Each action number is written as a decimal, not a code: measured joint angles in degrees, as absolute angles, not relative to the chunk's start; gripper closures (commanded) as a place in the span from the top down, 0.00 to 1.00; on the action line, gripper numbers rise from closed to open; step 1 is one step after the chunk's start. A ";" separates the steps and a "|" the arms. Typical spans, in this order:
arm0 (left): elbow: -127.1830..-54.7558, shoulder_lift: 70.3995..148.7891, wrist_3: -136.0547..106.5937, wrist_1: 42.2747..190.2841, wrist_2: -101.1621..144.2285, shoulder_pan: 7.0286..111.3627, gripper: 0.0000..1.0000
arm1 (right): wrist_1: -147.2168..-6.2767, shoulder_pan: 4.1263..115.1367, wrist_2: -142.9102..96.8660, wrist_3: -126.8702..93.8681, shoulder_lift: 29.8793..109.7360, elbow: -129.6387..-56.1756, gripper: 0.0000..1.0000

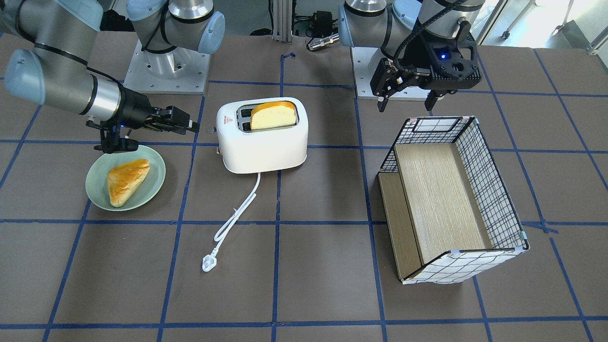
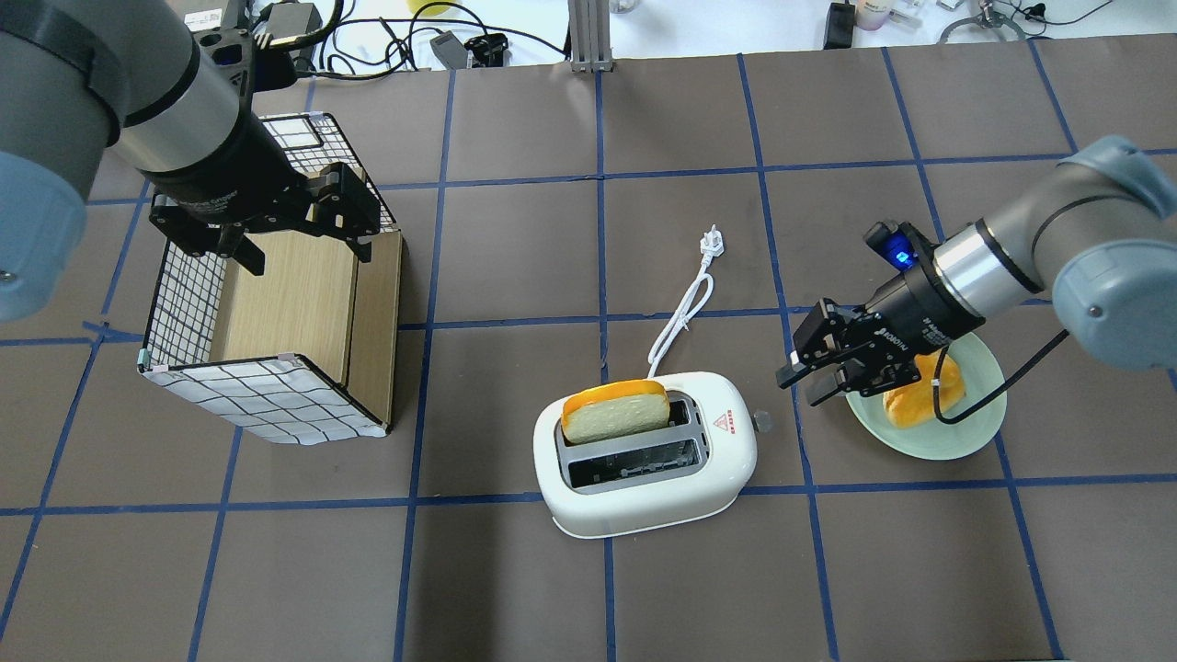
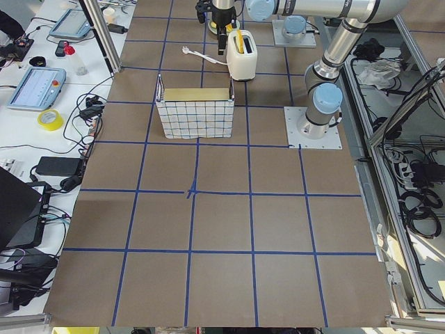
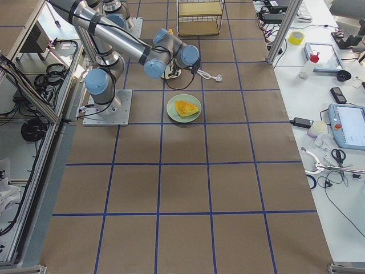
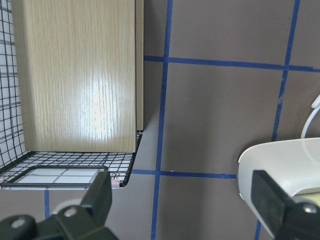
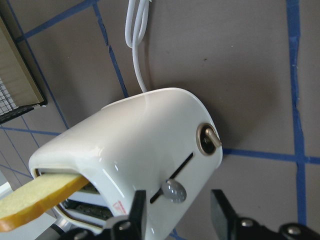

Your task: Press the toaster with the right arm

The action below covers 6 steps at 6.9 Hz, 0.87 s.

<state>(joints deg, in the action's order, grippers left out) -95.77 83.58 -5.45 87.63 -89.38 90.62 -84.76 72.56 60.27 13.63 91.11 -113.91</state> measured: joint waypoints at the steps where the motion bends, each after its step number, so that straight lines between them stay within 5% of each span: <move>1: -95.75 83.58 -5.45 87.63 -89.38 90.62 1.00 | -79.56 72.65 64.54 11.79 91.24 -107.71 1.00; 3: -95.73 83.58 -5.45 87.63 -89.39 90.62 1.00 | -75.14 72.81 74.72 5.74 91.51 -97.58 1.00; 6: -95.79 83.58 -5.45 87.62 -89.38 90.62 1.00 | -75.39 75.23 84.45 -5.48 92.10 -92.12 1.00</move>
<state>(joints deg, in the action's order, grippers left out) -95.79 83.58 -5.45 87.62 -89.38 90.62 -75.39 75.23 84.45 -5.48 92.10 -92.12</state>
